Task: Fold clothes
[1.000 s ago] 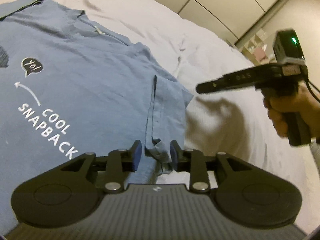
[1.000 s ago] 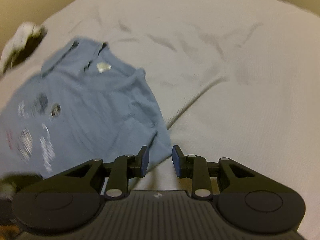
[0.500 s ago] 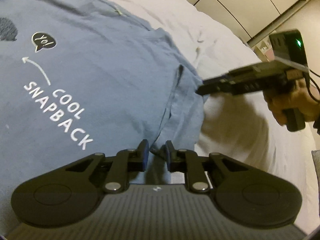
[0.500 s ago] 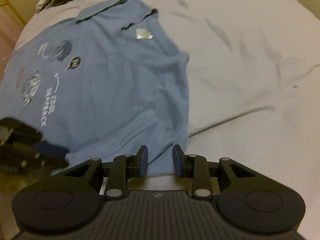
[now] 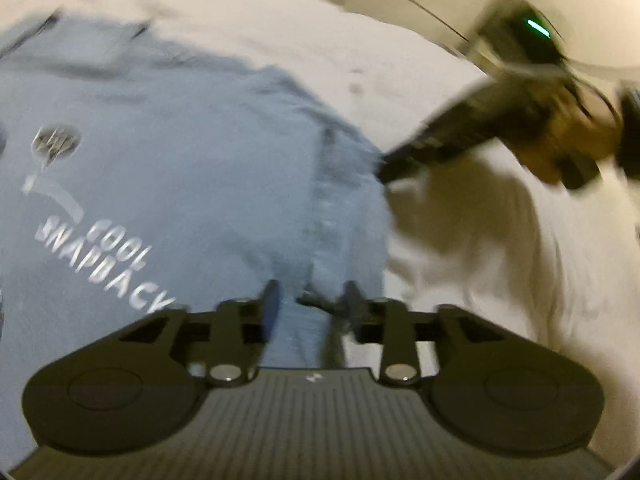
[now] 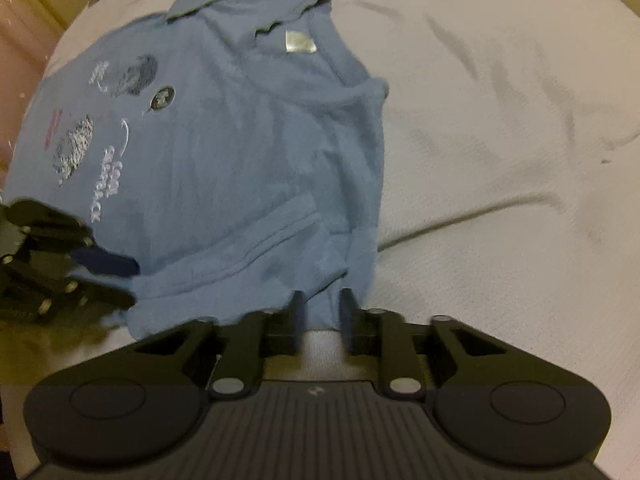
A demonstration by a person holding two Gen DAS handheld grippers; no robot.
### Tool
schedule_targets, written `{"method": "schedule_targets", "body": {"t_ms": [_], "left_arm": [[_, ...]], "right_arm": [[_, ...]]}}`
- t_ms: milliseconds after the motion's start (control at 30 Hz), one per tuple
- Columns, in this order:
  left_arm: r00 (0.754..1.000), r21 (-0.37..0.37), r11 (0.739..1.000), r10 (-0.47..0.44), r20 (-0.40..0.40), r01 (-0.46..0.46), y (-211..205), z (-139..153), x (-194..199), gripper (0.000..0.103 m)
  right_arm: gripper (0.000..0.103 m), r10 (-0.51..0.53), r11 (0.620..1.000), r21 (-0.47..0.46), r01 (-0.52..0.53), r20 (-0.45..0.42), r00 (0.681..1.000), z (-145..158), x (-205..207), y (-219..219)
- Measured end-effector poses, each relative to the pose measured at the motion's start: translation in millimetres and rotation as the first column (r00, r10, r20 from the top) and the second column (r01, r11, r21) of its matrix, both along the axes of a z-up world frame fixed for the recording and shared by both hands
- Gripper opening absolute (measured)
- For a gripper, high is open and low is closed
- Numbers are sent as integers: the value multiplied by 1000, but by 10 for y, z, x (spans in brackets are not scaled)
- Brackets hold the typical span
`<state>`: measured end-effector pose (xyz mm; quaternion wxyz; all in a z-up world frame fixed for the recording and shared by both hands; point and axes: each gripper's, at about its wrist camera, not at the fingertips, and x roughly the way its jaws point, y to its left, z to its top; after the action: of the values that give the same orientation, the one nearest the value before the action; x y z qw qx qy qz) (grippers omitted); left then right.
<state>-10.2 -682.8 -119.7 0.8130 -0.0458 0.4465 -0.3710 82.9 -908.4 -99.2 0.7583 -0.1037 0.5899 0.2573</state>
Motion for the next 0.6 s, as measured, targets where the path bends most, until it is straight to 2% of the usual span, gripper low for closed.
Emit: {"method": "schedule_targets", "body": {"t_ms": [33, 100, 233, 300, 367, 433, 600], "left_arm": [[1000, 2, 1000, -17, 2, 17, -33, 12, -22, 44], [1000, 1, 1000, -28, -10, 29, -84, 8, -35, 46], [995, -42, 998, 51, -88, -55, -56, -36, 61, 44], [985, -58, 992, 102, -139, -111, 2, -78, 132, 33], [971, -58, 985, 151, -187, -164, 68, -123, 201, 18], [976, -47, 987, 142, -165, -151, 79, -85, 181, 13], [987, -19, 993, 117, -110, -120, 106, 10, 131, 15]], "right_arm": [[1, -2, 1000, -11, 2, -5, 1000, -7, -4, -1], [1, -46, 999, 1, 46, -20, 999, 18, 2, -58], [0, -120, 993, 3, 120, -41, 992, 111, -27, -210], [0, -131, 991, -24, 130, -45, 990, 115, -45, -234], [0, -131, 990, -59, 128, -40, 991, 108, -60, -229], [0, -142, 988, -73, 139, -35, 989, 114, -76, -237], [0, -164, 983, -88, 163, 5, 987, 215, -168, -235]]}}
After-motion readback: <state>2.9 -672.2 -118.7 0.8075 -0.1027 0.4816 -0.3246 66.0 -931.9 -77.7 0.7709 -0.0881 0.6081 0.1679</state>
